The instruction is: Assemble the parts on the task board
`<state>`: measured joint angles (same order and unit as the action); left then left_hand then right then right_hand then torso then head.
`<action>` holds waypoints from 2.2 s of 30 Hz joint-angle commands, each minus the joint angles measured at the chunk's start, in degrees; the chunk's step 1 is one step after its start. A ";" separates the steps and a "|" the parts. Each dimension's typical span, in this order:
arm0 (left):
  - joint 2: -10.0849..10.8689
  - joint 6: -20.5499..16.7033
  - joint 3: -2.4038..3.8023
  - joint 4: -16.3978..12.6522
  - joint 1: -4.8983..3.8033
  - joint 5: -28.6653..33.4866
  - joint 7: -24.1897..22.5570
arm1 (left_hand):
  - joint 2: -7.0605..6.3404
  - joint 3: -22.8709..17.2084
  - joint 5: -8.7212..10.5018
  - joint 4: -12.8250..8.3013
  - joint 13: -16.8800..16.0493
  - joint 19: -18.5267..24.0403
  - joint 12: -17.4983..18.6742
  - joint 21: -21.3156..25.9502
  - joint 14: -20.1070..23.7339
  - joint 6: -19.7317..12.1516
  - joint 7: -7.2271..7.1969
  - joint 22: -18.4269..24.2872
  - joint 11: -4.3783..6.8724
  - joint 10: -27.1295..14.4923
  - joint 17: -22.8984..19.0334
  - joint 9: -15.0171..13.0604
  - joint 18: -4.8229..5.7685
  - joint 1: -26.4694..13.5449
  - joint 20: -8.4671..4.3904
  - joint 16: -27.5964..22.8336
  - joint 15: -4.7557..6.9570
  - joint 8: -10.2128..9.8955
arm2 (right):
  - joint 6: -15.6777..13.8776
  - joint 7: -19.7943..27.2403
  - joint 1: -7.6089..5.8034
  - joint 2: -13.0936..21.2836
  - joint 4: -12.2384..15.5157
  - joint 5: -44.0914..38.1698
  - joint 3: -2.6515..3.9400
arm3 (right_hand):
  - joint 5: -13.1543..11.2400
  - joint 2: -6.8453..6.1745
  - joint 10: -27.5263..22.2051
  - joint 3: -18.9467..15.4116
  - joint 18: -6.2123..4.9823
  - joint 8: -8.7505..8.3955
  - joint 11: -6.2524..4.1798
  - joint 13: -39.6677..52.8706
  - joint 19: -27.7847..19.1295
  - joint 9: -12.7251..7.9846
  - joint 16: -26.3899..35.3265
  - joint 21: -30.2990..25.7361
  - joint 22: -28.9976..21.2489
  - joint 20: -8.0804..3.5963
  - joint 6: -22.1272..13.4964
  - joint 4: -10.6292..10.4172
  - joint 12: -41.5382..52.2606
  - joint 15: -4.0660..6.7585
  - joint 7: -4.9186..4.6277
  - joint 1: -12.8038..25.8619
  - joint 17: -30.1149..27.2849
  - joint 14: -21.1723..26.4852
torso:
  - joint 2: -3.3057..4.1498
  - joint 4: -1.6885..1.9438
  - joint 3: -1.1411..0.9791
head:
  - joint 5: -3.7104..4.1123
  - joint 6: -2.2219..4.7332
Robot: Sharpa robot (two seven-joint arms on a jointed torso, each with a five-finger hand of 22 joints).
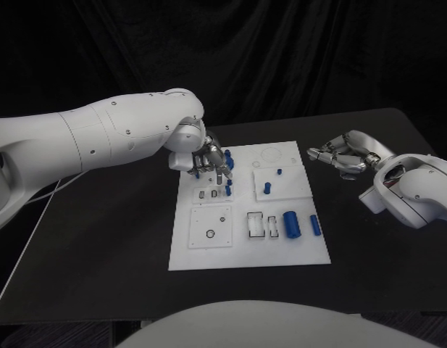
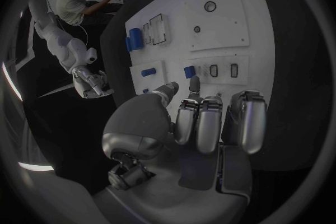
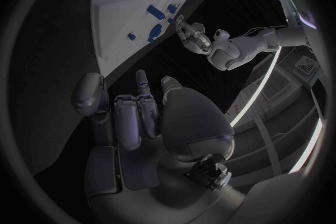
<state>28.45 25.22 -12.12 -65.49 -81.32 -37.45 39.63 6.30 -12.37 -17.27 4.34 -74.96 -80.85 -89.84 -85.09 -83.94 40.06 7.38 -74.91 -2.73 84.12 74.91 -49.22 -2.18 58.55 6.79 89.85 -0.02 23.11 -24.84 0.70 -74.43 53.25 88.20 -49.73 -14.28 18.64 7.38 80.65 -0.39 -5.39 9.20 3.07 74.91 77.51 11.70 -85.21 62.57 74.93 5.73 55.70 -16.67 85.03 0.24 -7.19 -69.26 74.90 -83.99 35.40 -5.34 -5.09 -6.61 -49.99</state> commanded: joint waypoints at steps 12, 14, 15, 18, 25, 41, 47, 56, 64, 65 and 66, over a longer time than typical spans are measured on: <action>0.24 -3.02 0.06 -0.34 0.77 0.08 -1.57 | -0.07 -1.38 0.97 0.88 -15.04 1.25 -0.16 0.96 -6.06 -0.56 0.46 -6.75 -1.01 5.88 15.09 -0.58 -0.58 -2.36 0.52 0.15 -0.96 -2.09 | 0.47 -0.24 0.15 -0.06 -0.11 -0.08 0.04 | 1.14 0.16 0.22 -0.25 -0.03 -0.28 -0.15 5.67 0.14 -0.13 -0.31 -0.10 8.00 -0.03 0.37 0.11 0.33 0.30 0.16 -1.03 11.43 -3.37 | -0.14 -0.20 -0.17 | -0.21 -0.01; 0.23 -2.91 0.06 -0.36 0.84 0.08 -1.46 | -0.08 -1.39 1.14 0.94 -15.04 1.29 -0.16 1.00 -6.06 -0.48 0.46 -6.71 -1.02 5.88 15.09 -0.62 -0.60 -2.45 0.54 0.15 -0.97 -2.13 | 0.53 -0.27 0.15 -0.09 -0.14 -0.08 0.04 | 1.27 0.16 0.23 -0.25 -0.03 -0.30 -0.15 5.67 0.13 -0.14 -0.31 -0.09 8.00 -0.03 0.37 0.11 0.34 0.30 0.16 -1.12 11.43 -3.37 | -0.14 -0.19 -0.17 | -0.26 -0.01; 0.23 -2.88 0.06 -0.37 0.88 0.08 -1.42 | -0.08 -1.37 1.51 1.19 -15.04 1.52 -0.16 1.16 -6.06 -0.32 0.49 -6.54 -1.03 5.88 15.09 -0.70 -0.67 -2.73 0.59 0.15 -1.00 -2.28 | 0.55 -0.29 0.15 -0.10 -0.15 -0.08 0.04 | 1.27 0.16 0.23 -0.25 -0.03 -0.30 -0.15 5.67 0.13 -0.14 -0.31 -0.09 8.00 -0.03 0.37 0.11 0.34 0.30 0.16 -1.12 11.43 -3.37 | -0.14 -0.18 -0.16 | -0.29 -0.01; 0.23 -2.92 0.06 -0.37 1.07 0.08 -1.33 | -0.05 -1.37 1.65 1.30 -15.04 1.62 -0.16 1.23 -6.06 -0.28 0.49 -6.46 -1.05 5.88 15.09 -0.72 -0.70 -2.84 0.60 0.15 -1.01 -2.36 | 0.62 -0.36 0.15 -0.11 -0.19 -0.08 0.04 | 1.27 0.16 0.23 -0.25 -0.03 -0.30 -0.15 5.67 0.13 -0.14 -0.31 -0.09 8.00 -0.03 0.37 0.11 0.34 0.30 0.16 -1.12 11.43 -3.37 | -0.17 -0.14 -0.20 | -0.36 -0.01; 0.24 -3.01 0.06 -0.34 1.67 0.08 -1.22 | 0.00 -1.40 1.68 1.35 -15.04 1.92 -0.16 1.41 -6.06 -0.25 0.48 -6.22 -1.05 5.88 15.09 -0.72 -0.78 -2.88 0.61 0.15 -1.02 -2.41 | 0.79 -0.50 0.16 -0.16 -0.38 -0.09 0.04 | 1.40 0.16 0.20 -0.26 -0.03 -0.31 -0.15 5.64 0.12 -0.15 -0.30 -0.09 7.99 -0.03 0.38 0.11 0.33 0.30 0.16 -1.22 11.42 -3.36 | -0.17 -0.19 -0.24 | -0.51 -0.01; 0.11 -3.26 0.06 -0.09 2.56 0.08 -1.37 | 0.28 -1.93 1.40 1.18 -15.04 1.88 -0.16 1.45 -6.06 0.15 0.33 -6.25 -0.96 5.88 15.09 -0.67 -0.79 -2.59 0.63 0.15 -0.99 -2.72 | 0.53 -0.40 0.16 -0.02 -0.41 -0.11 0.04 | 1.56 0.15 0.25 -0.27 -0.05 -0.32 -0.16 5.69 0.10 -0.16 -0.33 -0.13 7.98 -0.04 0.39 0.12 0.35 0.31 0.16 -1.34 11.44 -3.37 | -0.24 -0.25 -0.32 | -0.44 -0.01; 0.05 -3.52 0.06 -0.17 2.84 0.08 -1.78 | 0.28 -1.95 1.40 1.18 -15.04 1.96 -0.16 1.50 -6.06 0.17 0.33 -6.18 -0.96 5.88 15.09 -0.67 -0.81 -2.58 0.63 0.15 -0.99 -2.73 | 0.61 -0.44 0.16 -0.11 -0.48 -0.11 0.04 | 1.56 0.15 0.25 -0.27 -0.05 -0.32 -0.16 5.69 0.10 -0.16 -0.33 -0.13 7.98 -0.04 0.39 0.12 0.35 0.31 0.16 -1.34 11.44 -3.37 | -0.22 -0.28 -0.32 | -0.51 -0.01; -0.19 -3.75 0.06 0.04 3.28 0.08 -2.04 | 0.33 -2.01 1.40 1.21 -15.04 2.08 -0.16 1.58 -6.06 0.24 0.33 -6.09 -0.95 5.88 15.09 -0.66 -0.85 -2.60 0.63 0.15 -0.98 -2.77 | 1.03 -0.72 0.16 -0.23 -0.62 -0.11 0.04 | 1.71 0.15 0.24 -0.28 -0.07 -0.30 -0.16 5.69 0.05 -0.16 -0.39 -0.20 7.95 -0.04 0.50 0.11 0.36 0.32 0.18 -1.49 11.48 -3.40 | -0.19 -0.34 -0.32 | -0.61 -0.01; -0.26 -3.99 0.06 0.19 3.52 0.08 -2.17 | 0.40 -2.09 1.38 1.23 -15.04 2.32 -0.16 1.73 -6.06 0.31 0.32 -5.90 -0.95 5.88 15.09 -0.65 -0.91 -2.59 0.63 0.15 -0.98 -2.83 | 1.37 -0.91 0.17 -0.26 -0.70 -0.11 0.04 | 1.71 0.15 0.24 -0.28 -0.07 -0.30 -0.16 5.69 0.05 -0.16 -0.39 -0.20 7.95 -0.04 0.50 0.11 0.36 0.32 0.18 -1.49 11.48 -3.40 | -0.21 -0.27 -0.36 | -0.53 -0.01; -0.28 -3.98 0.06 0.22 3.55 0.08 -2.15 | 0.40 -2.09 1.38 1.23 -15.04 2.32 -0.16 1.73 -6.06 0.31 0.32 -5.90 -0.95 5.88 15.09 -0.65 -0.91 -2.59 0.63 0.15 -0.97 -2.83 | 1.43 -0.93 0.17 -0.28 -0.73 -0.11 0.04 | 1.75 0.16 0.24 -0.31 -0.09 -0.26 -0.18 5.68 0.01 -0.15 -0.35 -0.28 7.93 -0.05 0.60 0.09 0.36 0.32 0.20 -1.54 11.45 -3.38 | -0.21 -0.27 -0.36 | -0.53 -0.01; -0.29 -3.97 0.06 0.23 3.57 0.08 -2.14 | 0.44 -2.16 1.36 1.22 -15.04 2.31 -0.16 1.73 -6.06 0.37 0.31 -5.91 -0.94 5.88 15.09 -0.64 -0.91 -2.56 0.63 0.15 -0.97 -2.87 | 1.46 -0.95 0.17 -0.29 -0.74 -0.11 0.04 | 1.75 0.16 0.24 -0.31 -0.09 -0.26 -0.18 5.68 0.01 -0.15 -0.35 -0.28 7.93 -0.05 0.60 0.09 0.36 0.32 0.20 -1.54 11.45 -3.38 | -0.21 -0.28 -0.35 | -0.55 -0.01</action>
<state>28.30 21.72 -12.12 -65.24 -77.87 -37.54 38.48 6.22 -14.26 -15.91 5.61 -74.96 -79.04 -89.84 -83.54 -84.15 40.08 7.72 -74.90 -3.32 83.95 74.91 -49.87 -2.16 56.07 7.36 89.85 -0.62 20.46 -24.04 0.50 -74.40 52.98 87.48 -49.74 -14.27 20.17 7.40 80.65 -0.38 -5.39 9.20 3.07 74.92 77.51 11.61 -85.20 62.57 74.91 5.73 55.90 -16.67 85.03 0.24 -6.98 -70.28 74.90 -83.99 35.19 -5.65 -5.43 -7.16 -49.99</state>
